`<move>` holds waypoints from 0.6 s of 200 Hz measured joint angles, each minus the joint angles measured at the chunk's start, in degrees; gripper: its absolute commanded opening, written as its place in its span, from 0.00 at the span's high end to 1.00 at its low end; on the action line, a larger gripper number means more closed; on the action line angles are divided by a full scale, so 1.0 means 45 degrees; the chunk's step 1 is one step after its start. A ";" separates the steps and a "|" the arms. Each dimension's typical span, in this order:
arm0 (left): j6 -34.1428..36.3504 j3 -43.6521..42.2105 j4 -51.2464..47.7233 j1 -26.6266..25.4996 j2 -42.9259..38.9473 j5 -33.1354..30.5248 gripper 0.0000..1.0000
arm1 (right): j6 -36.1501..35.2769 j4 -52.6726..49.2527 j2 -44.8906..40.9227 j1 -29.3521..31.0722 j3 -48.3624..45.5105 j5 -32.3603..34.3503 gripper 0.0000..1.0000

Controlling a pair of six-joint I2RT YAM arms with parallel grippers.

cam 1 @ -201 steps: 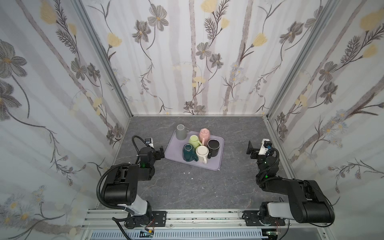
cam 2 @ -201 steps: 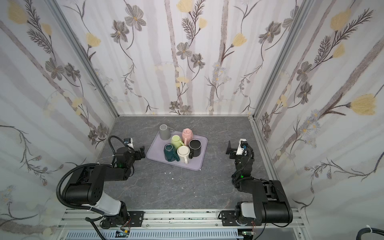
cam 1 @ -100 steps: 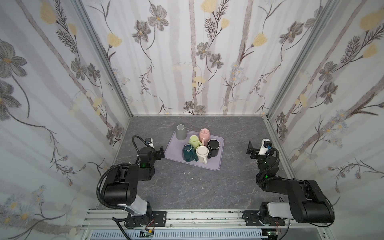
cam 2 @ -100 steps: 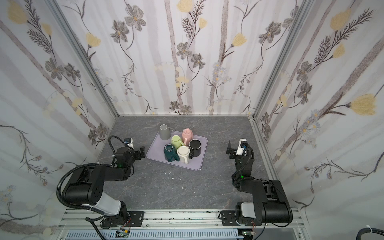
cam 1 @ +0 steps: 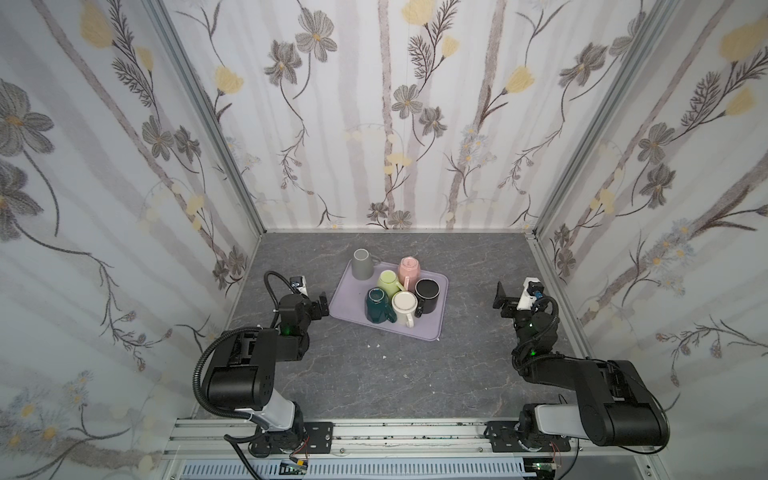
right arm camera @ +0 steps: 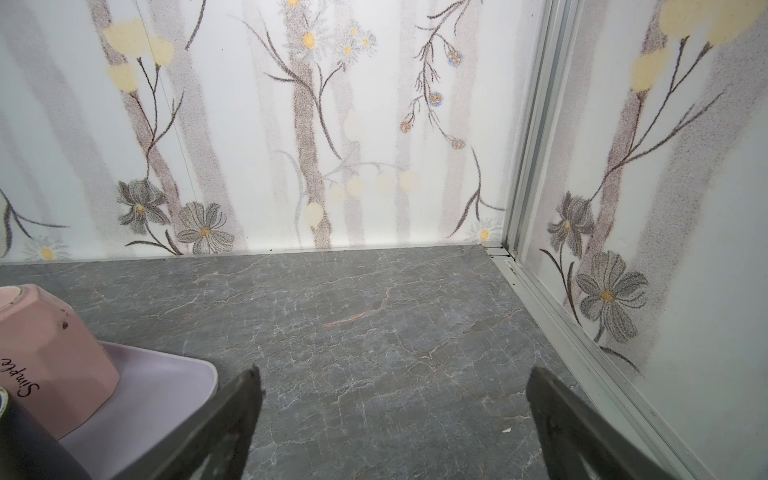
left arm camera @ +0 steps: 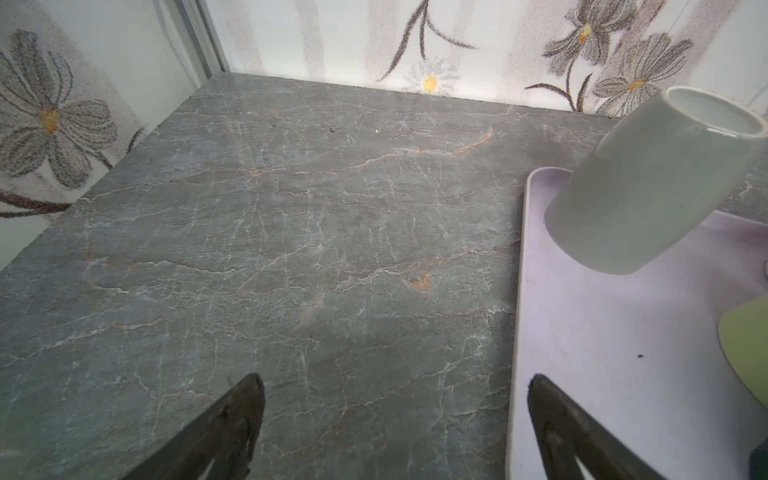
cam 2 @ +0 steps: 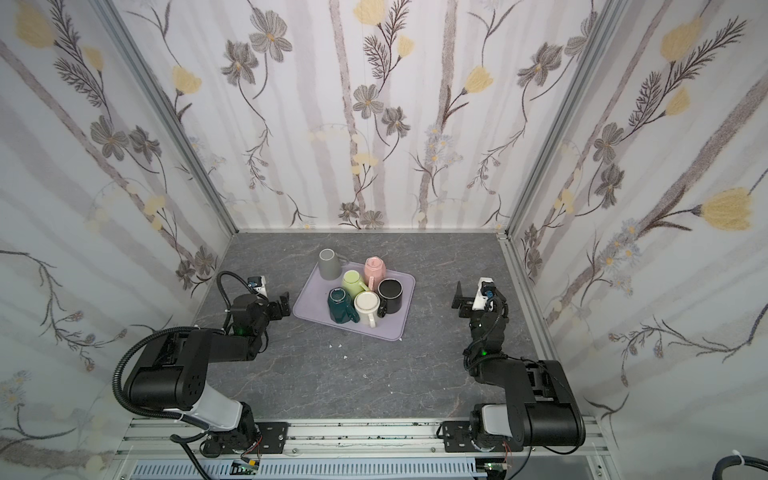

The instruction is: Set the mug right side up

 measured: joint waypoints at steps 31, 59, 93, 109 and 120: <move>0.0000 0.0000 0.0000 0.0000 0.0000 0.0000 0.00 | 0.0000 0.0000 0.0000 0.0000 0.0000 0.0000 0.00; 0.0000 0.0000 0.0000 0.0000 0.0000 0.0000 0.00 | 0.0000 0.0000 0.0000 0.0000 0.0010 0.0000 0.00; 0.0000 0.0000 0.0000 0.0000 0.0000 0.0000 0.00 | 0.0005 0.0000 0.0000 0.0000 0.0029 0.0000 0.00; 0.0000 0.0005 0.0000 0.0000 0.0000 -0.0015 0.00 | 0.0005 0.0000 0.0000 0.0000 0.0029 0.0000 0.00; -0.0005 0.0029 0.0000 -0.0010 0.0000 -0.0151 0.00 | 0.0005 0.0005 0.0000 0.0000 0.0029 0.0005 0.00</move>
